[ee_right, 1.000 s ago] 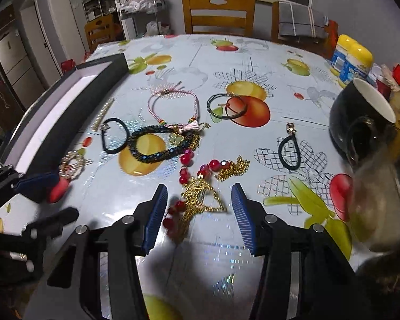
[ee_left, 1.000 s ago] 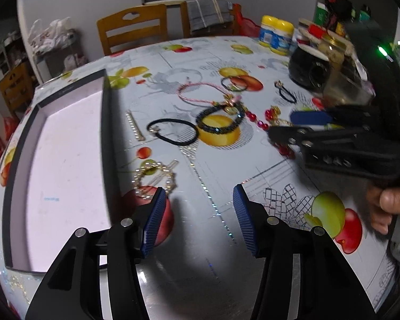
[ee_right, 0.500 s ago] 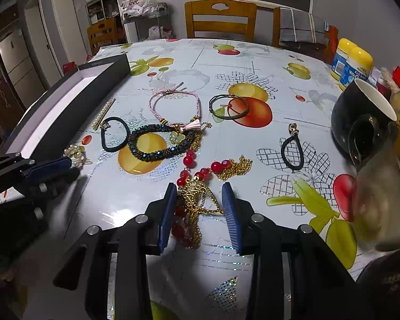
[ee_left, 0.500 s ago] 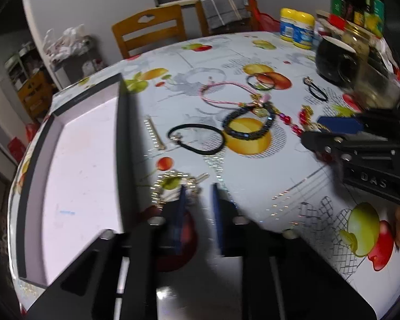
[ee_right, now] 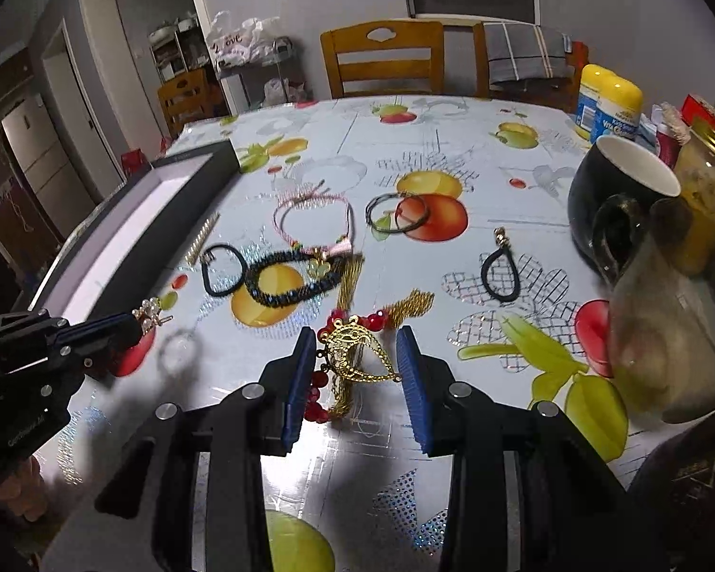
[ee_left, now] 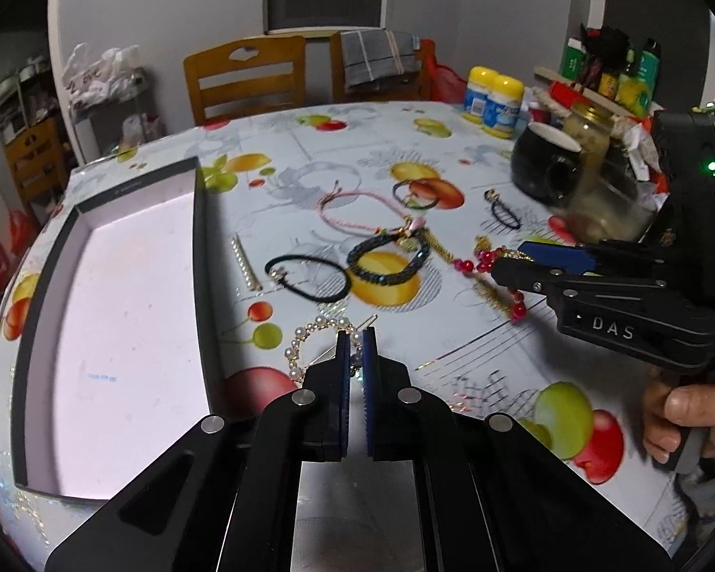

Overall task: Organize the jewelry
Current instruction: 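Grasp the gold-and-red pendant chain with the right gripper while the left gripper grasps the pearl clip, then carry both pieces into the white box and open both grippers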

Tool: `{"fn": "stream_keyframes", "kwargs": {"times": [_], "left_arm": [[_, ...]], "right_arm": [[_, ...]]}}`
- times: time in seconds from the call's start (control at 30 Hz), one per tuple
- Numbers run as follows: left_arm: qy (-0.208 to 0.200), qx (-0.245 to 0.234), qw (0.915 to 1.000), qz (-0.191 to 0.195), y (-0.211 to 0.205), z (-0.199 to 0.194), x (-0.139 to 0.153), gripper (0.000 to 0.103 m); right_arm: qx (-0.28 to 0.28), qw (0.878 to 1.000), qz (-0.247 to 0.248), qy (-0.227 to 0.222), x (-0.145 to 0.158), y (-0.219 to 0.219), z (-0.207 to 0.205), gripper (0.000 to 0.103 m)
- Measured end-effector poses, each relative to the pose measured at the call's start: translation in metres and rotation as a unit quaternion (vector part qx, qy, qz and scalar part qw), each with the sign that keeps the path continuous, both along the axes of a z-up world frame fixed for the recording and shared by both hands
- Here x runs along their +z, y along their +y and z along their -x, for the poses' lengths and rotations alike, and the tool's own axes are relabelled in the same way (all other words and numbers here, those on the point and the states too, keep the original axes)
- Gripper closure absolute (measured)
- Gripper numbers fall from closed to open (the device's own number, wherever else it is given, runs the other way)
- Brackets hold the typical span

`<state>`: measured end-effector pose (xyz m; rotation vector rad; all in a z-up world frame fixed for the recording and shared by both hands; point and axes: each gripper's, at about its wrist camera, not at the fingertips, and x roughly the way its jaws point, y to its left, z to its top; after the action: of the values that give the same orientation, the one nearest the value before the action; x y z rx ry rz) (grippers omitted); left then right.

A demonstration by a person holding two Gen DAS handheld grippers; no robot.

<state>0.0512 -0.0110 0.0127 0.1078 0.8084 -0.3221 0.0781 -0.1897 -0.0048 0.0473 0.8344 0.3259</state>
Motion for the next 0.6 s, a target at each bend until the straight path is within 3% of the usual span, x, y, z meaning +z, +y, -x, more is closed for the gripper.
{"fn": "stream_keyframes", "kwargs": {"times": [0.6], "left_arm": [[-0.052, -0.023, 0.998, 0.028, 0.008, 0.003, 0.076, 0.098]], "right_arm": [[0.015, 0.998, -0.006, -0.059, 0.063, 0.01, 0.01, 0.068]]}}
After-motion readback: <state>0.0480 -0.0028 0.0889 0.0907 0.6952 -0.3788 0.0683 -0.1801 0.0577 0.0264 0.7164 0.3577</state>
